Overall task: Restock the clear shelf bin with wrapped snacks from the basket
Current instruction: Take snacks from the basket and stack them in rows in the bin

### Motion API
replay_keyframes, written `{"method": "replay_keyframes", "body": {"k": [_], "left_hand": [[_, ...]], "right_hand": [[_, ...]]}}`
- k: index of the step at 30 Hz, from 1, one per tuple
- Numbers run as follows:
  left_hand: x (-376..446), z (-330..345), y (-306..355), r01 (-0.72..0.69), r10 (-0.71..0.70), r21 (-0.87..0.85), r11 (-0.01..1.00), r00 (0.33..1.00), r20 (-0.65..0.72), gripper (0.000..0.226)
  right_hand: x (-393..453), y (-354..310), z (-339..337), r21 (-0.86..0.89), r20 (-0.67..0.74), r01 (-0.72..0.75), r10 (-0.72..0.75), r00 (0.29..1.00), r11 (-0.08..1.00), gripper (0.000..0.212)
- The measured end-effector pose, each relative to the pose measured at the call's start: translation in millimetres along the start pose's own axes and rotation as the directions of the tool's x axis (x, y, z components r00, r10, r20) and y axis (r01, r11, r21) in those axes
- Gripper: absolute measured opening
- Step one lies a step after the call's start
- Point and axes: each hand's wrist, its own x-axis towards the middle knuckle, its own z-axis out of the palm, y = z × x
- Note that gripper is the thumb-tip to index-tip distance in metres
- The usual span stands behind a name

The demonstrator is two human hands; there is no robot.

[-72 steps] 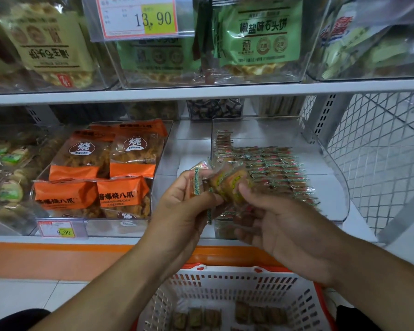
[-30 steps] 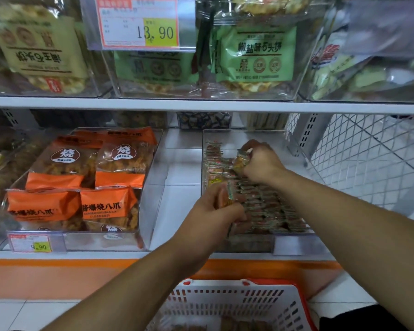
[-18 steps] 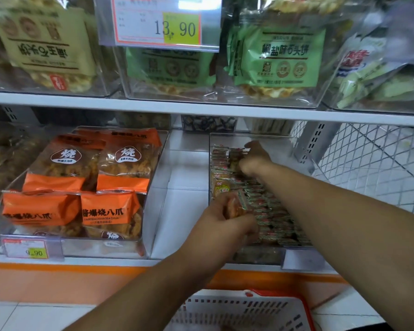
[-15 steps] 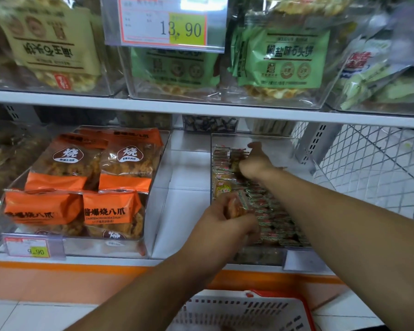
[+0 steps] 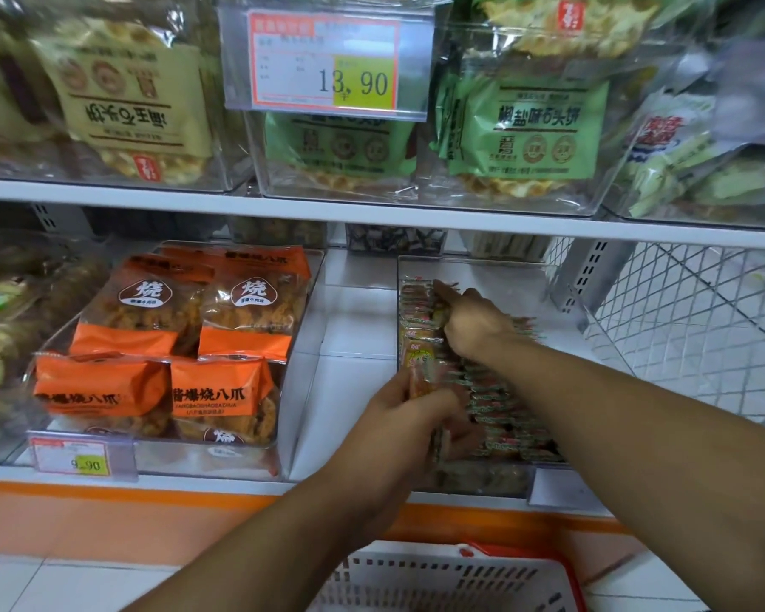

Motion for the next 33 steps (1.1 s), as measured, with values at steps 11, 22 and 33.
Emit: {"method": "replay_keyframes", "body": {"k": [11,22,33], "left_hand": [[-11,1,16,0.05,0.008,-0.498,0.866,0.994,0.112,0.046],[-20,-8,3,0.144,-0.11,-0.207,0.968,0.98,0.166,0.068],[-19,-9,-1,-0.051,0.038,-0.148,0.988,0.995,-0.09,0.042]], "right_hand": [[-144,-25,-86,0.562,-0.42,0.438,-0.215,0.882,0.701,0.026],[-204,-20,-68,0.546,-0.246,0.422,-0.343,0.906,0.724,0.024],[-213,-33,-53,0.753,-0.346,0.282,-0.007,0.938,0.594,0.034]]}}
